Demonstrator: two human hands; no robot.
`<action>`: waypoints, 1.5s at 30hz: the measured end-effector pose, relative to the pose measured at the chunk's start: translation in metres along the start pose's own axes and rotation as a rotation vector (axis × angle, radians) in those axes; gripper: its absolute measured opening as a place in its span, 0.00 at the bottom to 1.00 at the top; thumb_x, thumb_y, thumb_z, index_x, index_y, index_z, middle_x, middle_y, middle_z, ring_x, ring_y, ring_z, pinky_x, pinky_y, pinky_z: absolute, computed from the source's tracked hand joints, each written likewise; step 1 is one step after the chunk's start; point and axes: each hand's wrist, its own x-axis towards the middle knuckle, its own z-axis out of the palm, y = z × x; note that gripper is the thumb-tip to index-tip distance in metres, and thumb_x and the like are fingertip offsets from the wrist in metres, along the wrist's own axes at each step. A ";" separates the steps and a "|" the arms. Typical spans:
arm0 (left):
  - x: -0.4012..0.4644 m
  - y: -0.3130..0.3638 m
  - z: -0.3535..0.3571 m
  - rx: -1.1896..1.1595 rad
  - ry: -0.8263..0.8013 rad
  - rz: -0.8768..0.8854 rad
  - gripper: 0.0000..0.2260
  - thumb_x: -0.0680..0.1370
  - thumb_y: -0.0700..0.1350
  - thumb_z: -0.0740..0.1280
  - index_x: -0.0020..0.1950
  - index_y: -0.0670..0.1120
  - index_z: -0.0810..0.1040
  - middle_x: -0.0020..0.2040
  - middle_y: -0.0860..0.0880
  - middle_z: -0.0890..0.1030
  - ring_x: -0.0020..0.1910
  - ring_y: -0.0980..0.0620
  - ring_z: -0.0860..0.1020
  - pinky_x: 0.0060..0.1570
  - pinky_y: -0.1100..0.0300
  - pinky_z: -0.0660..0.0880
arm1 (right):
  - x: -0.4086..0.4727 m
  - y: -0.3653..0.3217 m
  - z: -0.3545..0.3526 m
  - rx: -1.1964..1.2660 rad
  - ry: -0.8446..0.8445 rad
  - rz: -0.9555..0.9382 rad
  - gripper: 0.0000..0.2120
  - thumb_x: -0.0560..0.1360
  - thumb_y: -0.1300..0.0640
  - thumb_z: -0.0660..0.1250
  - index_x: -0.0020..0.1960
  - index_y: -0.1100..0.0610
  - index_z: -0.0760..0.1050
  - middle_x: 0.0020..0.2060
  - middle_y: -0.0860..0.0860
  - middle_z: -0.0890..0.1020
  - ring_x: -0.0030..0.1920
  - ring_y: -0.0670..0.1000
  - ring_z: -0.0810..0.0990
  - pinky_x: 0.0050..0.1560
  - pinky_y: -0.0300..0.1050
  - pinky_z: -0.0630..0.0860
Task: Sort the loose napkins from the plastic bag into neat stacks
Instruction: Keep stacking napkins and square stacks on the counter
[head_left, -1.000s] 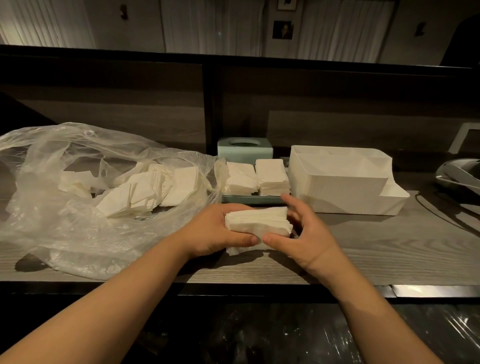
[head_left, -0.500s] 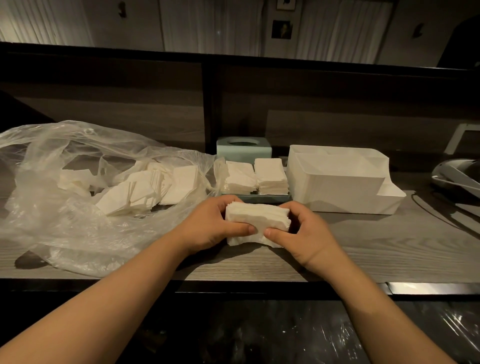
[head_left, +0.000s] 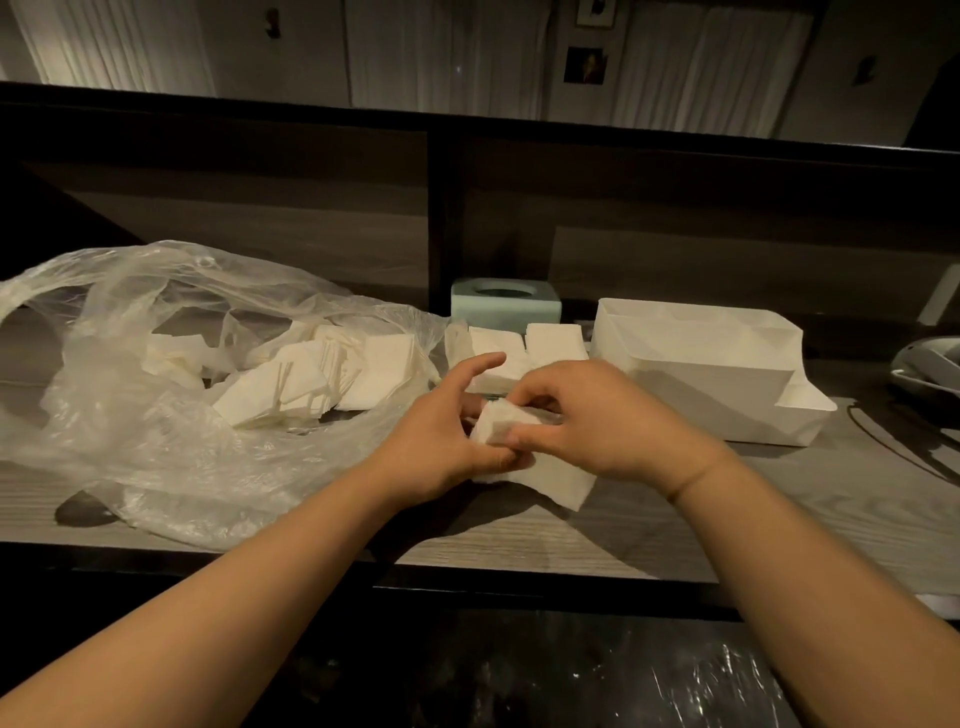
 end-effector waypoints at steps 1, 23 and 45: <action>0.000 0.001 -0.001 -0.078 0.015 -0.024 0.33 0.69 0.45 0.82 0.71 0.56 0.73 0.52 0.52 0.86 0.52 0.55 0.84 0.54 0.59 0.81 | -0.002 0.003 0.002 0.096 0.071 0.000 0.12 0.75 0.41 0.72 0.56 0.43 0.80 0.47 0.40 0.81 0.48 0.42 0.78 0.53 0.45 0.77; 0.013 0.011 0.012 -0.065 -0.076 -0.088 0.25 0.69 0.43 0.82 0.63 0.52 0.80 0.53 0.55 0.86 0.51 0.60 0.84 0.49 0.64 0.80 | -0.062 0.053 0.042 0.826 0.341 0.242 0.13 0.76 0.61 0.73 0.56 0.46 0.78 0.50 0.47 0.84 0.51 0.44 0.83 0.49 0.38 0.81; 0.006 -0.001 0.023 0.051 -0.200 -0.008 0.17 0.72 0.51 0.80 0.60 0.57 0.83 0.50 0.57 0.87 0.48 0.57 0.84 0.49 0.61 0.81 | -0.065 0.053 0.068 0.331 0.233 0.350 0.22 0.83 0.39 0.51 0.73 0.42 0.71 0.70 0.41 0.75 0.72 0.46 0.70 0.80 0.59 0.50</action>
